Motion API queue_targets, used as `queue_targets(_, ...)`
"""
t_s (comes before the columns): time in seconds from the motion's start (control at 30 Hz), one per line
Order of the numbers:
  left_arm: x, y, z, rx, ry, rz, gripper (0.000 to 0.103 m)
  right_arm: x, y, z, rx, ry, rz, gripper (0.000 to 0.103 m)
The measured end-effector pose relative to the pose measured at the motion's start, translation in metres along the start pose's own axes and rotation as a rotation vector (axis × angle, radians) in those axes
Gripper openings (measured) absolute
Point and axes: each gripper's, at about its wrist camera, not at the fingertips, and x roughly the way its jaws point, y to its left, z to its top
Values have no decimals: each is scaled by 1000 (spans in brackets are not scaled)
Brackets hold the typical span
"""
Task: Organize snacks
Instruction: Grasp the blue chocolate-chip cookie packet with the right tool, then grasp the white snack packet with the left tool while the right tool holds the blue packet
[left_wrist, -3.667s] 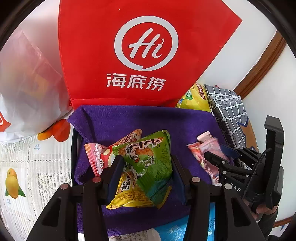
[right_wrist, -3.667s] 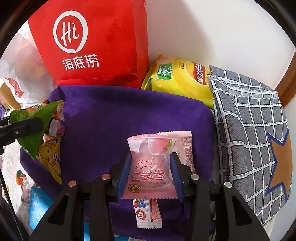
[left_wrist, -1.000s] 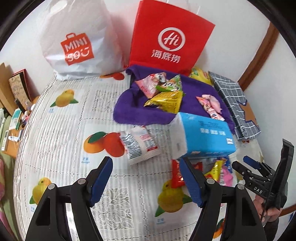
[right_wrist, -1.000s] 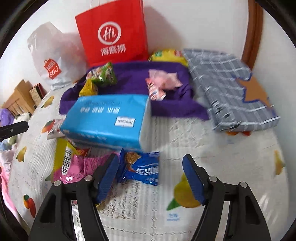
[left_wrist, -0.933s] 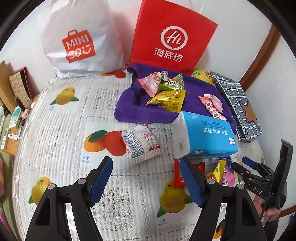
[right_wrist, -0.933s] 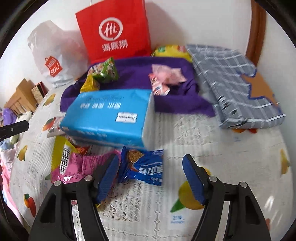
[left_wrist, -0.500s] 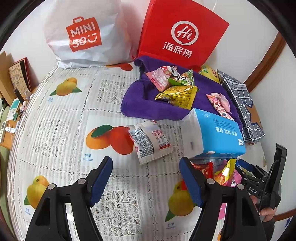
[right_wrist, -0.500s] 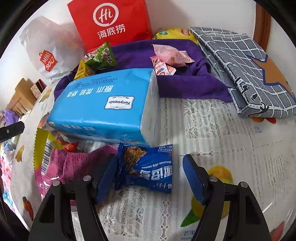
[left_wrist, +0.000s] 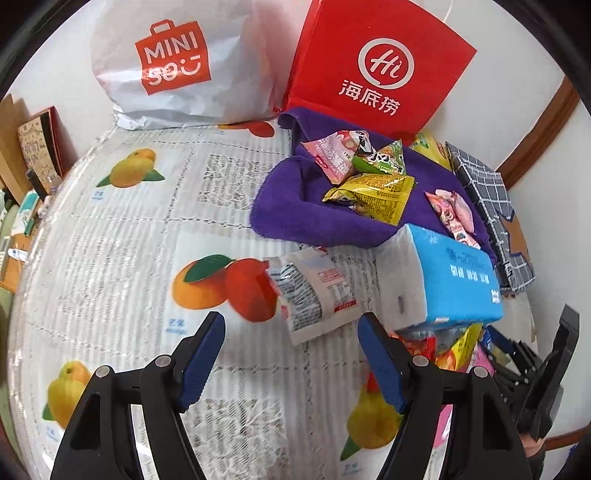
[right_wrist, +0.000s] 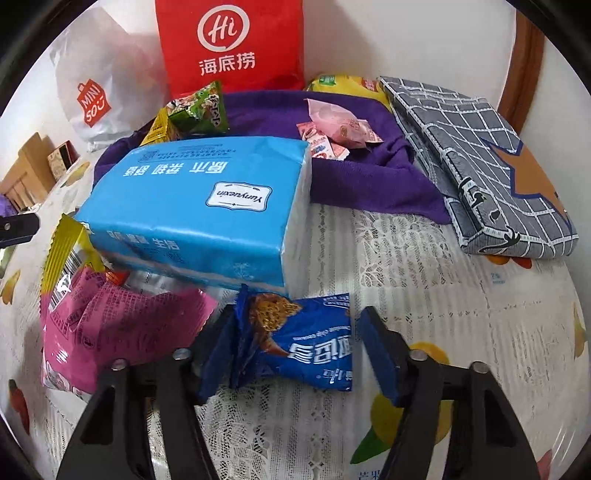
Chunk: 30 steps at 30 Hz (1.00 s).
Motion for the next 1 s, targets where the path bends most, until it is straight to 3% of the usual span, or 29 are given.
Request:
queue_targets(0.4,49,-4,9,-86,44,-59,72,-5,-17,-10,-16,-47,12,53)
queue_targets(0.57,59,-17,15,-60,24,-6,72,-4,-18,-11,-21,-64,14,55)
queue_targets(0.67,64,-29,13,-1,6,71,72,-4,-19,-11,-16,-65,17,55)
queue_targets(0.77,66,-36,10,20,-25,150,61,-5,-18,-11,-18,-66,13,55)
queue_targets(1.0,56,-27,-2,8,-40,121,52,-5,-15,-12,-24,-68,-6,55)
